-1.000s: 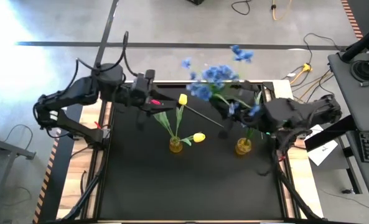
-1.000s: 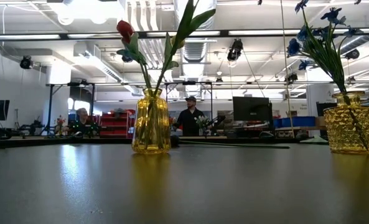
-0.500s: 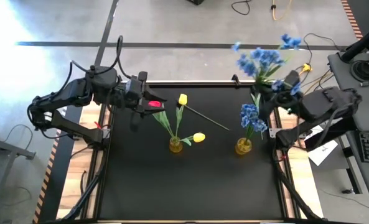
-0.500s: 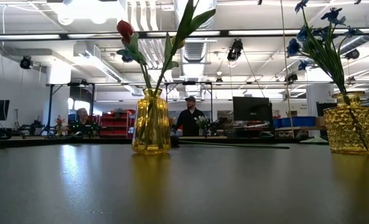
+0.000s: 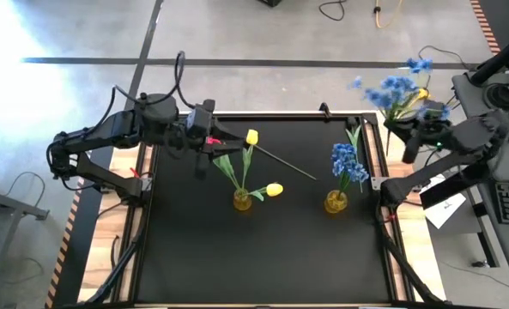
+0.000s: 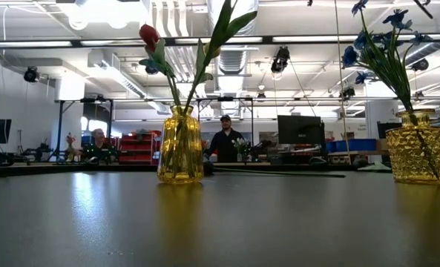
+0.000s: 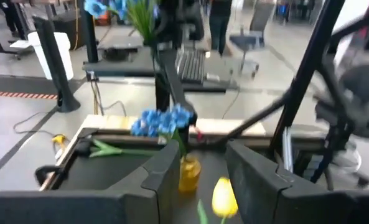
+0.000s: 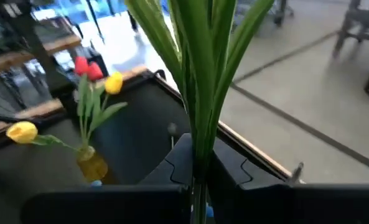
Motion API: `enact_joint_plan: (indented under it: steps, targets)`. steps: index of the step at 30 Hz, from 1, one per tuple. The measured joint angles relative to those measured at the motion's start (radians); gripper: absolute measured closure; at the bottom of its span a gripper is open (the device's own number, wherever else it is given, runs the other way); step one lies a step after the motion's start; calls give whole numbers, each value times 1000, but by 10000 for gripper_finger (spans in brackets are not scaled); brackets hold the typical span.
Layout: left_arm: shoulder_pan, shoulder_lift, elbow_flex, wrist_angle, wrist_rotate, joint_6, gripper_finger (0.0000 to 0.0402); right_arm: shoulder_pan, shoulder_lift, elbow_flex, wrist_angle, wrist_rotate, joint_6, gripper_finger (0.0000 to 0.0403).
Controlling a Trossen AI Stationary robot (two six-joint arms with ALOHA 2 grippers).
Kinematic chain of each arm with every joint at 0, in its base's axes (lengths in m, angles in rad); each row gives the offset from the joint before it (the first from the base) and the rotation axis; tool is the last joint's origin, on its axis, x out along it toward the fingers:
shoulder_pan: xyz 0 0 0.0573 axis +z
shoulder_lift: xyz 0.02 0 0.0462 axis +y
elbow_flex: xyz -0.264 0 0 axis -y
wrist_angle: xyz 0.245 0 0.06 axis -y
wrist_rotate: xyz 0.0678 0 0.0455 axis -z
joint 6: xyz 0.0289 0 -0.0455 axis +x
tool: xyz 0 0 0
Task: Sort flowers into vase by color
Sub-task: Put the blue flowers into the right yellow vase
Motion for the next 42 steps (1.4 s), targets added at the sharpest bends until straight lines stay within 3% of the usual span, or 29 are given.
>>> enact_joint_plan:
  steps: [2, 8, 18, 25, 35, 42]
  targets:
    - [0, 4, 1, 51, -2, -9, 290, 0, -62, -64, 82, -24, -74, 383]
    - [0, -8, 1, 101, -105, -132, 303, 0, -270, -295, 419, -243, -322, 383]
    - [-3, -22, 1, 143, -119, -355, 310, 0, -559, -554, 665, -662, -424, 383]
    - [-2, 14, 1, 166, -166, -409, 310, 0, -645, -745, 932, -870, -578, 383]
    - [-15, 35, 1, 171, -165, -435, 310, 0, -618, -804, 953, -1136, -734, 383]
    - [-14, 40, 1, 166, -165, -433, 310, 0, -599, -815, 841, -1112, -788, 386]
